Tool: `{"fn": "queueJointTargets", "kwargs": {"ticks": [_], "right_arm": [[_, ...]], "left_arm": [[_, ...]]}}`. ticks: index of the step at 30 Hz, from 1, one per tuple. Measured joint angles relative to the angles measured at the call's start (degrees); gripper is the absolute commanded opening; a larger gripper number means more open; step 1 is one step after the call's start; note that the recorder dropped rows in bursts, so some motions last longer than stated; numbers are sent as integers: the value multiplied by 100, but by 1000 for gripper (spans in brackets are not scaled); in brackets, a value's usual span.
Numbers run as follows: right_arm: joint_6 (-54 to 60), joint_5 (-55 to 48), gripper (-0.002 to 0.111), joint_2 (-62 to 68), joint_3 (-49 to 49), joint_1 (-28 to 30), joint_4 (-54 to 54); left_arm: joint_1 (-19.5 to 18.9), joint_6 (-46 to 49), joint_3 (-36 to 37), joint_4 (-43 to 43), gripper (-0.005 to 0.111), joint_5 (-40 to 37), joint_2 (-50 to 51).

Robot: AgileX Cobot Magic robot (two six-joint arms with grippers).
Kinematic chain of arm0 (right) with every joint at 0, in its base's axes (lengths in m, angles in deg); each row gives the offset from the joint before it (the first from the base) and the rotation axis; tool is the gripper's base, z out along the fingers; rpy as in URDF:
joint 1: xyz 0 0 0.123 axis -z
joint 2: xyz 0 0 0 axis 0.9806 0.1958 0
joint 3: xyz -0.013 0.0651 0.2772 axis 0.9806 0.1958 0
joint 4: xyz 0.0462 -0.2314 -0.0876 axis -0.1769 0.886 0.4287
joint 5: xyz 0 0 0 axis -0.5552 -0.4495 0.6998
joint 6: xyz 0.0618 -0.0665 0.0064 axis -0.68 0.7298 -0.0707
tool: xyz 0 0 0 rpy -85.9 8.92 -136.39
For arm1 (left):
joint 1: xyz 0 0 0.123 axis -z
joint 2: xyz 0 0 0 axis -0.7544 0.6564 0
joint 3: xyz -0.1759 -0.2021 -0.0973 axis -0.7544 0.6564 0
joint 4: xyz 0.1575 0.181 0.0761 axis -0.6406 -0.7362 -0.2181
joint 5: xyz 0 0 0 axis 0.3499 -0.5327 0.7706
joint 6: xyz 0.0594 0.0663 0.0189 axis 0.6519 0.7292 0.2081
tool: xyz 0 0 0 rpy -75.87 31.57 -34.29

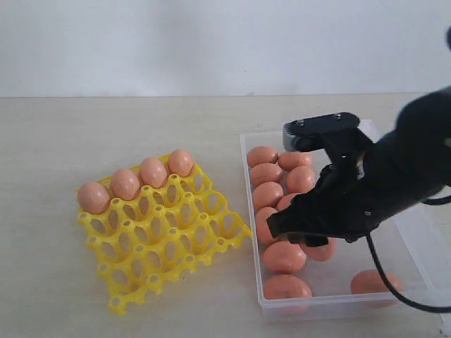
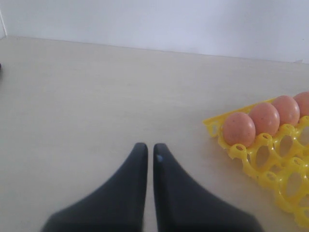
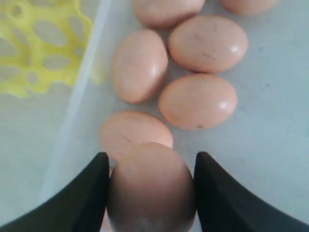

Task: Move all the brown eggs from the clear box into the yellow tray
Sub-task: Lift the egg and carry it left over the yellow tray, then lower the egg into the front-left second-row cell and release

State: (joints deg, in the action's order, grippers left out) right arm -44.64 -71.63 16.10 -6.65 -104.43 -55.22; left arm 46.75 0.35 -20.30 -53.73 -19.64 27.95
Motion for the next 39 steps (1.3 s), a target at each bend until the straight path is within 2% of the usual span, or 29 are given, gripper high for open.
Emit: {"fn": "queueJointTargets", "kwargs": {"ticks": [6, 14, 17, 21, 26, 29, 31, 35, 39], "right_arm": [[1063, 2192, 0, -1232, 1127, -172, -1311], [1182, 5240, 0, -1468, 1539, -959, -1321], [369, 6387, 0, -1088, 1539, -1025, -736], [-1507, 7600, 0, -293, 1526, -1025, 302], [-3481, 8696, 0, 1045, 919, -1025, 2679], [-4248, 9262, 0, 1802, 243, -1038, 3998], [-4551, 9433, 0, 2152, -133, -1058, 4366], [-4649, 9281, 0, 2629, -712, -1071, 4417], [-4674, 8244, 0, 2779, -1234, -1100, 4328]], "left_arm": [[0, 0, 0, 0, 4, 0, 0], [0, 0, 0, 0, 4, 0, 0], [0, 0, 0, 0, 4, 0, 0], [0, 0, 0, 0, 4, 0, 0], [0, 0, 0, 0, 4, 0, 0], [0, 0, 0, 0, 4, 0, 0], [0, 0, 0, 0, 4, 0, 0], [0, 0, 0, 0, 4, 0, 0], [0, 0, 0, 0, 4, 0, 0]]}}
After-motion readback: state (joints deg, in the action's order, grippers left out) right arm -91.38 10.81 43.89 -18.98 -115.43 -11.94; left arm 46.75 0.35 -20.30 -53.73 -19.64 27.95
